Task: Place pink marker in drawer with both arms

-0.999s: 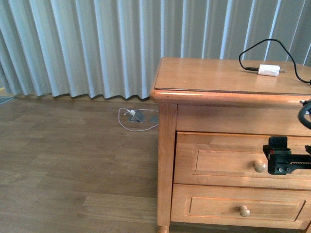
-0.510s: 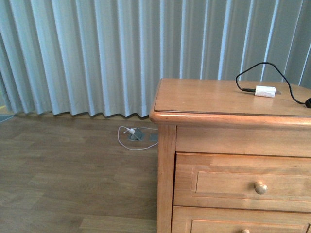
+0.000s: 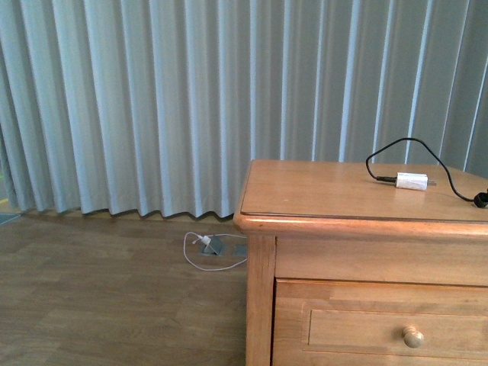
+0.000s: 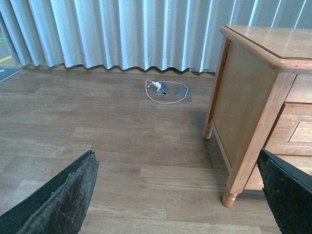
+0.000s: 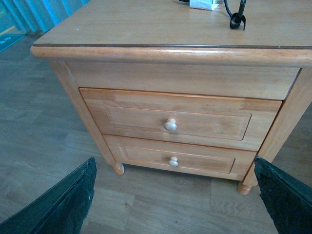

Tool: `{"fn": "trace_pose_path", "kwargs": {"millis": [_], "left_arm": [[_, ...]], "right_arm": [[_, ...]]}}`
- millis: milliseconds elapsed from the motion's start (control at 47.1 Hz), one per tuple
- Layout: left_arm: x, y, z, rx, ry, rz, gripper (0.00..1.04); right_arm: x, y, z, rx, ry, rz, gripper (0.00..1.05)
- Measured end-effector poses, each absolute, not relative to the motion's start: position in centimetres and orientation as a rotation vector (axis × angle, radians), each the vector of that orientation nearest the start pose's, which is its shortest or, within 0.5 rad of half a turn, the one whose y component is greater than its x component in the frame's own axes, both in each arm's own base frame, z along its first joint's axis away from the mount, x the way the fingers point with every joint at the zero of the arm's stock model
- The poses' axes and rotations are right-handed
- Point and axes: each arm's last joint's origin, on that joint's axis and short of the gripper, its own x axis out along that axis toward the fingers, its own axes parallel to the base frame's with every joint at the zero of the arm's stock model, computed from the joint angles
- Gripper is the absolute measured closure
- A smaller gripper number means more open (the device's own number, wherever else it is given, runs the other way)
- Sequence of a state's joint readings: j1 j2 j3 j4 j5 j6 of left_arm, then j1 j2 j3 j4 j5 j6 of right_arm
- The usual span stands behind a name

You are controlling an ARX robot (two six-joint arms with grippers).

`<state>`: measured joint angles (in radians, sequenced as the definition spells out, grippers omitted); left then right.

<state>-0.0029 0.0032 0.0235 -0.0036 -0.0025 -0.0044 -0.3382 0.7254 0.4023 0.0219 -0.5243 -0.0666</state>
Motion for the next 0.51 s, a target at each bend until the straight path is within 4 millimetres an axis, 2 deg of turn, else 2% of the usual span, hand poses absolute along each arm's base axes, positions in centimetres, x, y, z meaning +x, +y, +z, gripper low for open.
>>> {"fn": "trace_pose_path", "kwargs": {"millis": [64,106,170,255,510], "left_arm": [[9.6,0.0,17.1,-0.004,-0.017,-0.001,0.06],[9.6,0.0,17.1,-0.004,-0.017,-0.001,0.06],[9.6,0.0,17.1,-0.004,-0.017,0.000,0.06],[9.6,0.0,17.1,-0.004,-0.016,0.000,0.06],[9.6,0.0,17.1,-0.004,-0.017,-0.001,0.06]], "right_arm": [[15.8,-4.0,23.0,0.059,0.266,0.194,0.08],[15.8,-4.0,22.9,0.046,0.226,0.148,0.12],[15.5,-3.7,22.3,0.003,0.107,0.041,0.22],[15.0,-3.2,21.8,-0.014,0.021,-0.010,0.35],[13.8,-1.9,19.9,-0.010,0.006,-0.007,0.77]]}}
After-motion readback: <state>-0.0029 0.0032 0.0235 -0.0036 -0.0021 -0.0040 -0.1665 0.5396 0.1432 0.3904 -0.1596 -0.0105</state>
